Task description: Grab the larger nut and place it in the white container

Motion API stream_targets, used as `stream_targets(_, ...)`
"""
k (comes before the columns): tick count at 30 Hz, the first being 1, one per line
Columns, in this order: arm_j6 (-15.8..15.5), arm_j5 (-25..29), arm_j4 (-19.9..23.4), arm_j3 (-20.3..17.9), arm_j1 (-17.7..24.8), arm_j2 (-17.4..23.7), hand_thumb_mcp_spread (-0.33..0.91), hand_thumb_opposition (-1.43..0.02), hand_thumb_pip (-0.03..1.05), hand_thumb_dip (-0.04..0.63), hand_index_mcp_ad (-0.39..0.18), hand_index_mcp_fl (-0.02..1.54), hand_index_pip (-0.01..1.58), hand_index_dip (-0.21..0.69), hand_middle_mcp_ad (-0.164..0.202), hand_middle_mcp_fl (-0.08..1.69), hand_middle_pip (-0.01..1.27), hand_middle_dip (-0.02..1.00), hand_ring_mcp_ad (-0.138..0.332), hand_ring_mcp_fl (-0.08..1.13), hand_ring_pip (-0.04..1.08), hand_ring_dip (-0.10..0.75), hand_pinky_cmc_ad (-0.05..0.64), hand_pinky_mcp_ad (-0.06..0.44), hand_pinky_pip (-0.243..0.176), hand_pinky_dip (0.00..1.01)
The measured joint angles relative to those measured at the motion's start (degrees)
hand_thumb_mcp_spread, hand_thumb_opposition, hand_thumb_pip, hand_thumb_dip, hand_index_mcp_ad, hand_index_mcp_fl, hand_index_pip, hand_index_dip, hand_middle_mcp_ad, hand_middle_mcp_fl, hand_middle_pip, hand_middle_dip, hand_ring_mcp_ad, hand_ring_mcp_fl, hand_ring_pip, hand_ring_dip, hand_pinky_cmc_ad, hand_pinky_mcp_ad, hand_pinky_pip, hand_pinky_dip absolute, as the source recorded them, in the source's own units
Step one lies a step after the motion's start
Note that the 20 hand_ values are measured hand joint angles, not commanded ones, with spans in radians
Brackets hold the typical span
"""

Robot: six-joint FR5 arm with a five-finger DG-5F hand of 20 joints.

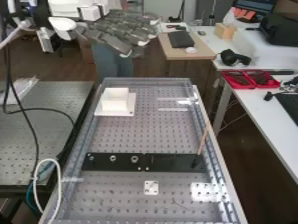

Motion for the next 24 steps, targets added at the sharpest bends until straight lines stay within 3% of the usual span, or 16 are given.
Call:
stream_targets(9, 0.8, -0.6, 7.3, -8.2, -2.9, 1.1, 0.20, -0.72, 0.45, 0.030, 0.033, 0.04, 0.10, 0.003, 0.103, 0.07, 0.14, 0.16, 0.230, 0.03, 0.09, 0.042, 0.314, 0.248, -0.091, 0.41)
stream_targets(24, 1.3, -1.2, 18.2, -17.1, -7.6, -3.5, 0.23, -0.74, 0.48, 0.075, 0.033, 0.04, 0.10, -0.051, 0.101, 0.12, 0.14, 0.16, 0.236, 0.03, 0.10, 0.052, 0.314, 0.250, -0.091, 0.45)
